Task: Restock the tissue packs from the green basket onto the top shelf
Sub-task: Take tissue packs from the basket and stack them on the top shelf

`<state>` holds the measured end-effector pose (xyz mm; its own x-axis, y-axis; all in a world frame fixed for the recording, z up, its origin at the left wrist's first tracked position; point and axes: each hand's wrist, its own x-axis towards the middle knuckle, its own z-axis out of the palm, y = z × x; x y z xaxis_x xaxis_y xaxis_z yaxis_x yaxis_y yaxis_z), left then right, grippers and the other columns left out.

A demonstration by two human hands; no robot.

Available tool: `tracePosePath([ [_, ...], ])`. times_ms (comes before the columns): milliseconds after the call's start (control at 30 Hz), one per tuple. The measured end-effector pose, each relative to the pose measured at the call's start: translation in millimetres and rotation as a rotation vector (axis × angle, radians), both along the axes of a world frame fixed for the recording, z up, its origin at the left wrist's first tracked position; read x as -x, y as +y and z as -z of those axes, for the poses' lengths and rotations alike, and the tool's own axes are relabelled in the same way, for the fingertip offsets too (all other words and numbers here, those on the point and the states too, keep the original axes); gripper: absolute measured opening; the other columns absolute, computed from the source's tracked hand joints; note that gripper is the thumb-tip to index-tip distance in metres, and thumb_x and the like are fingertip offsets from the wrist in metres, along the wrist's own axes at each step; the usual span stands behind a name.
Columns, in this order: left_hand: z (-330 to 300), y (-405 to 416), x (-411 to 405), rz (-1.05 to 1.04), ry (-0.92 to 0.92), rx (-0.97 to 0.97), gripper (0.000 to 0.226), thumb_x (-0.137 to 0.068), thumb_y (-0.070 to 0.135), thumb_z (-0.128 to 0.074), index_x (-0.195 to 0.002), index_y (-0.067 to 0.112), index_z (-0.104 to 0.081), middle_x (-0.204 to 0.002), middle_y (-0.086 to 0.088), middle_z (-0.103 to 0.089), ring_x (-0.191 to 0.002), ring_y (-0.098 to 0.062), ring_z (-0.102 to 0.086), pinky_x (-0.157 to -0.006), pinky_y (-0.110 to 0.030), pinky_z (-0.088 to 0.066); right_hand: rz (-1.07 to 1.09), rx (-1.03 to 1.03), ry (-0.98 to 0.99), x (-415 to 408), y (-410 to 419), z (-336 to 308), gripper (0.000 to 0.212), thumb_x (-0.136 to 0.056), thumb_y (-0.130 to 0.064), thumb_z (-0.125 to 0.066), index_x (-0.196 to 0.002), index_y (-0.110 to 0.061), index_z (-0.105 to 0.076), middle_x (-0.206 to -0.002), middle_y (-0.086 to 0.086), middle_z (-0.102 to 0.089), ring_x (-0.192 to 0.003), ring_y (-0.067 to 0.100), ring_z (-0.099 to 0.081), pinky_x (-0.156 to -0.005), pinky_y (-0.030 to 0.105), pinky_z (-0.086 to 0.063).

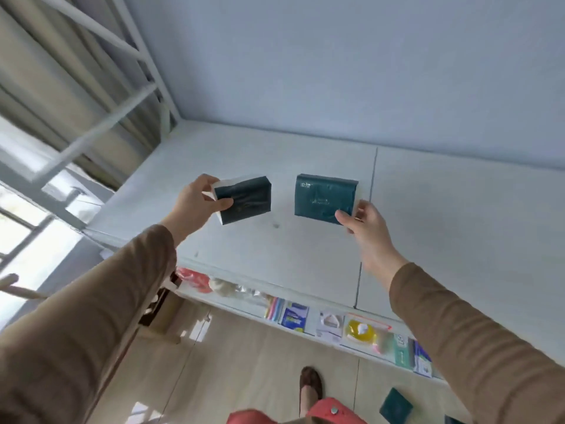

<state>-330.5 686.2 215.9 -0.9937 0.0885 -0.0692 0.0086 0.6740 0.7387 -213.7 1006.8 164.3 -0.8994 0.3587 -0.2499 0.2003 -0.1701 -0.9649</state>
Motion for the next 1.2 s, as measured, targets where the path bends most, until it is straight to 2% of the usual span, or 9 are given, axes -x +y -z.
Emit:
tracePosePath([
  [100, 0, -19, 60, -0.024, 0.022, 0.044, 0.040, -0.083, 0.021, -0.078, -0.117, 0.013, -0.058, -0.114, -0.007, -0.060, -0.086, -0.026, -0.061, -0.063, -0.031, -0.049, -0.030, -0.046, 0.000, 66, -19, -1, 0.038, -0.083, -0.014, -0.078, -0.115, -0.012, -0.059, -0.111, 0.005, -0.069, -0.100, 0.018, -0.067, -0.089, 0.030, -0.053],
  [200, 4, -41, 111, -0.050, 0.024, 0.057, 0.040, -0.083, 0.024, -0.077, -0.117, 0.015, -0.057, -0.114, -0.007, -0.060, -0.085, -0.024, -0.060, -0.060, -0.030, -0.046, -0.044, -0.079, 0.013, 118, -35, -1, 0.042, -0.080, -0.016, -0.079, -0.117, -0.015, -0.059, -0.114, 0.005, -0.068, -0.107, 0.022, -0.066, -0.099, 0.043, -0.052],
  [400, 10, -97, 239, 0.010, 0.069, 0.125, 0.045, -0.082, 0.029, -0.078, -0.121, 0.023, -0.055, -0.112, 0.000, -0.059, -0.088, -0.024, -0.060, -0.064, -0.030, -0.044, 0.012, -0.158, 0.018, 229, -87, 1, 0.038, -0.079, -0.013, -0.080, -0.108, -0.017, -0.056, -0.110, 0.007, -0.067, -0.102, 0.025, -0.066, -0.095, 0.044, -0.054],
  [500, 11, -116, 303, 0.060, 0.064, 0.155, 0.047, -0.081, 0.029, -0.078, -0.122, 0.021, -0.056, -0.111, -0.001, -0.060, -0.092, -0.025, -0.060, -0.072, -0.033, -0.048, 0.050, -0.222, -0.010, 280, -118, 7, 0.040, -0.081, -0.012, -0.078, -0.114, -0.012, -0.056, -0.114, 0.008, -0.065, -0.098, 0.023, -0.064, -0.090, 0.039, -0.052],
  [633, 11, -131, 373, 0.143, 0.079, 0.185, 0.044, -0.080, 0.024, -0.078, -0.119, 0.021, -0.058, -0.105, -0.003, -0.064, -0.085, -0.022, -0.059, -0.070, -0.028, -0.047, 0.129, -0.290, -0.038, 338, -153, 14, 0.038, -0.081, -0.006, -0.077, -0.114, -0.004, -0.058, -0.112, 0.008, -0.063, -0.090, 0.020, -0.059, -0.080, 0.031, -0.048],
  [767, 17, -136, 426, 0.253, 0.017, 0.117, 0.043, -0.084, 0.011, -0.076, -0.123, 0.014, -0.058, -0.112, -0.004, -0.063, -0.088, -0.019, -0.060, -0.069, -0.015, -0.048, 0.157, -0.312, -0.067, 385, -177, 26, 0.034, -0.083, -0.007, -0.074, -0.114, -0.006, -0.060, -0.106, 0.006, -0.063, -0.081, 0.015, -0.058, -0.069, 0.024, -0.046],
  [900, 26, -142, 463, 0.307, 0.012, 0.135, 0.047, -0.085, 0.016, -0.075, -0.127, 0.025, -0.057, -0.115, -0.002, -0.064, -0.099, -0.022, -0.063, -0.093, -0.040, -0.053, 0.196, -0.352, -0.097, 423, -193, 39, 0.031, -0.083, -0.009, -0.071, -0.111, -0.010, -0.059, -0.109, 0.011, -0.067, -0.090, 0.022, -0.062, -0.076, 0.031, -0.049],
  [1067, 37, -131, 472, 0.316, 0.114, 0.150, 0.045, -0.088, 0.018, -0.072, -0.130, 0.025, -0.056, -0.122, 0.000, -0.058, -0.104, -0.019, -0.058, -0.095, -0.036, -0.050, 0.231, -0.474, -0.157, 446, -202, 50, 0.020, -0.085, -0.014, -0.068, -0.102, -0.011, -0.059, -0.099, 0.006, -0.069, -0.093, 0.027, -0.065, -0.085, 0.044, -0.054],
  [1200, 42, -127, 469, 0.316, 0.139, 0.147, 0.045, -0.087, 0.019, -0.073, -0.125, 0.028, -0.050, -0.118, 0.002, -0.060, -0.100, -0.018, -0.059, -0.091, -0.038, -0.053, 0.284, -0.452, -0.184, 448, -201, 52, 0.024, -0.087, -0.013, -0.068, -0.109, -0.013, -0.061, -0.103, 0.003, -0.069, -0.097, 0.024, -0.066, -0.091, 0.043, -0.053],
])
